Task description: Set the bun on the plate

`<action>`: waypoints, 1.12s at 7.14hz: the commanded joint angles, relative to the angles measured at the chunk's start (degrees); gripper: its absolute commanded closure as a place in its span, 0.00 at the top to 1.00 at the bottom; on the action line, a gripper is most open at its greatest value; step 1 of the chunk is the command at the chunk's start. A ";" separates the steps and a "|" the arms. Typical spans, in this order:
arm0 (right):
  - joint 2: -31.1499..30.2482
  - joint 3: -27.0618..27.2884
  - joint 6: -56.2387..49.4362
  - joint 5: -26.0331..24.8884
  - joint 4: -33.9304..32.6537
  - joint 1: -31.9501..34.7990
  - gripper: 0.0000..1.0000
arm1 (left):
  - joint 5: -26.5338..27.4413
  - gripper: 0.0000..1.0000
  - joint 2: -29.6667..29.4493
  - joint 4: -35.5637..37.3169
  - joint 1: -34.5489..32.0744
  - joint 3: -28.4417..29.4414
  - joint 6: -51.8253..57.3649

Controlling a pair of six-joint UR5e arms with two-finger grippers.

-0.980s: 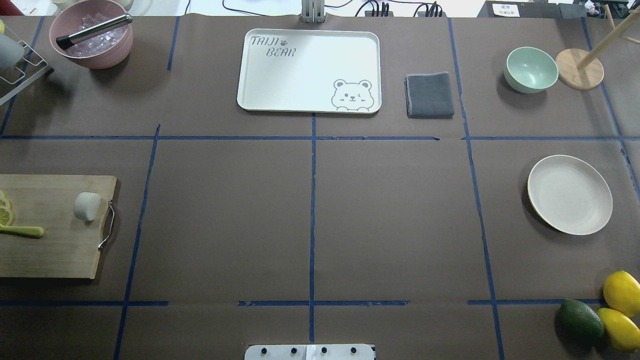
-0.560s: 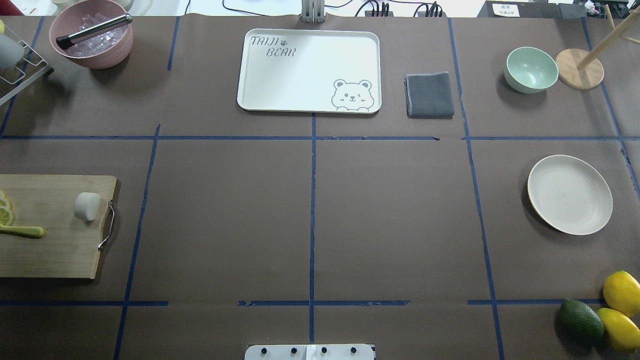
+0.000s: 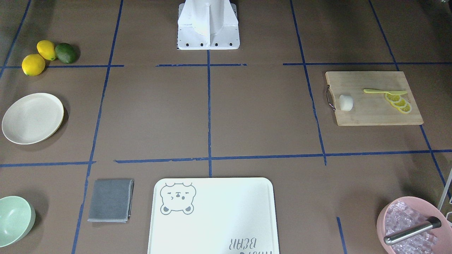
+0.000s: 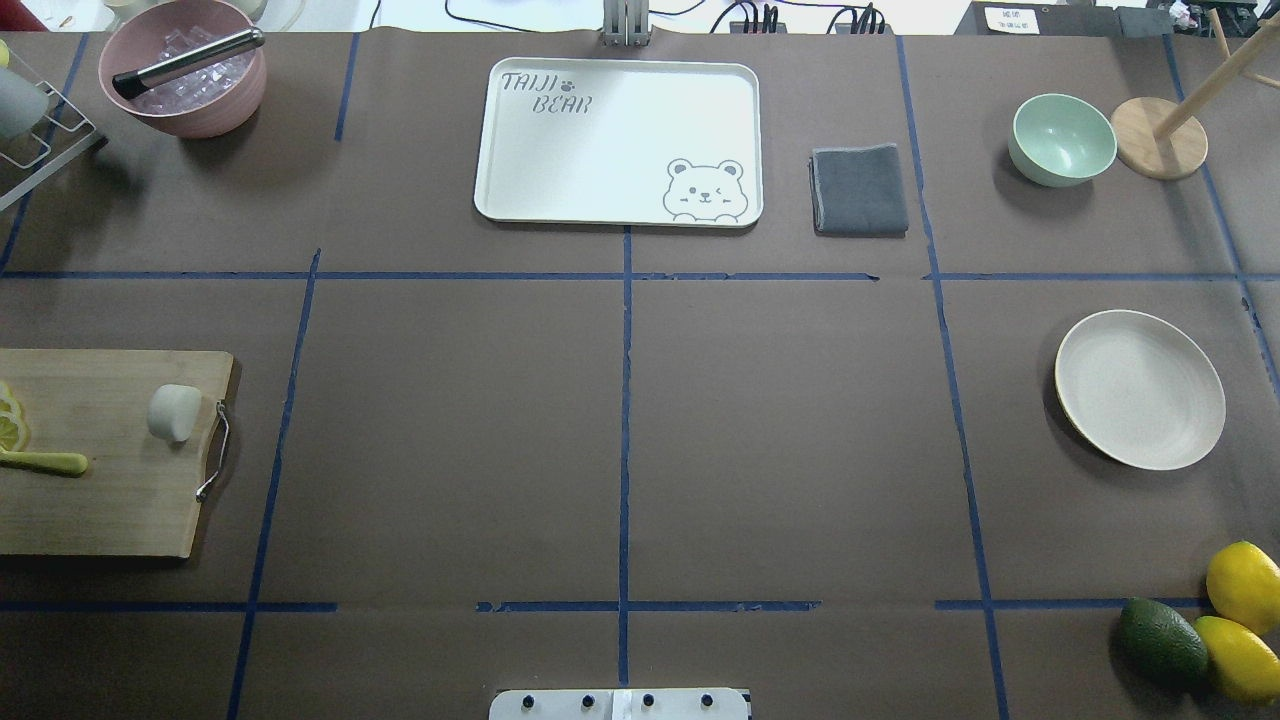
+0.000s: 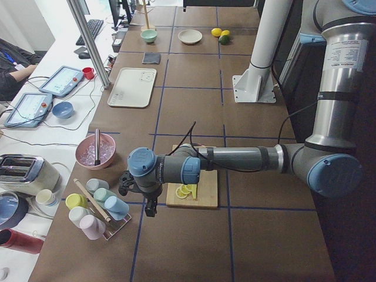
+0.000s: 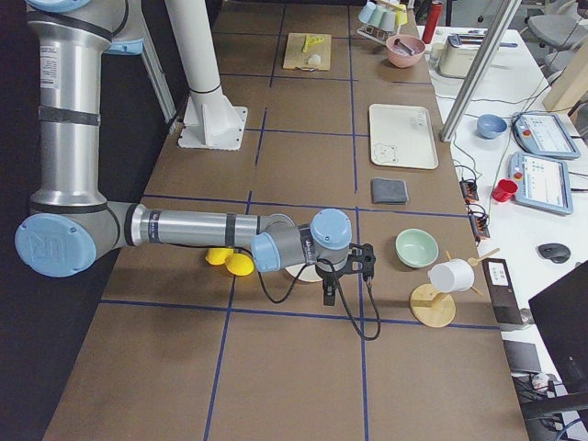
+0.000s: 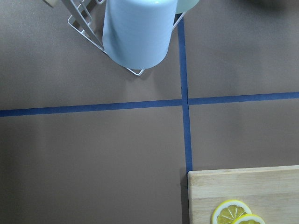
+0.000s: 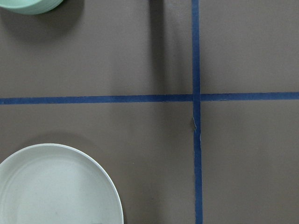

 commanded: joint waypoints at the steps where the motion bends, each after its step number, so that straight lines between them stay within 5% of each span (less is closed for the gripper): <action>1: -0.69 -7.70 16.44 -3.18 21.75 -7.70 1.00 | 0.00 1.00 0.00 -0.07 -0.03 -0.09 -0.03; 2: -0.78 -9.99 19.65 -5.12 26.46 -10.69 1.00 | 0.00 1.00 0.00 0.02 -0.03 -0.09 -0.03; 6: -2.44 -10.28 21.26 -5.23 28.26 -15.11 0.98 | 0.00 1.00 0.00 0.02 -0.03 -0.70 -0.03; 8: -2.63 -10.28 21.26 -5.14 28.26 -15.73 0.76 | 0.00 1.00 0.00 0.02 -0.03 -0.71 -0.03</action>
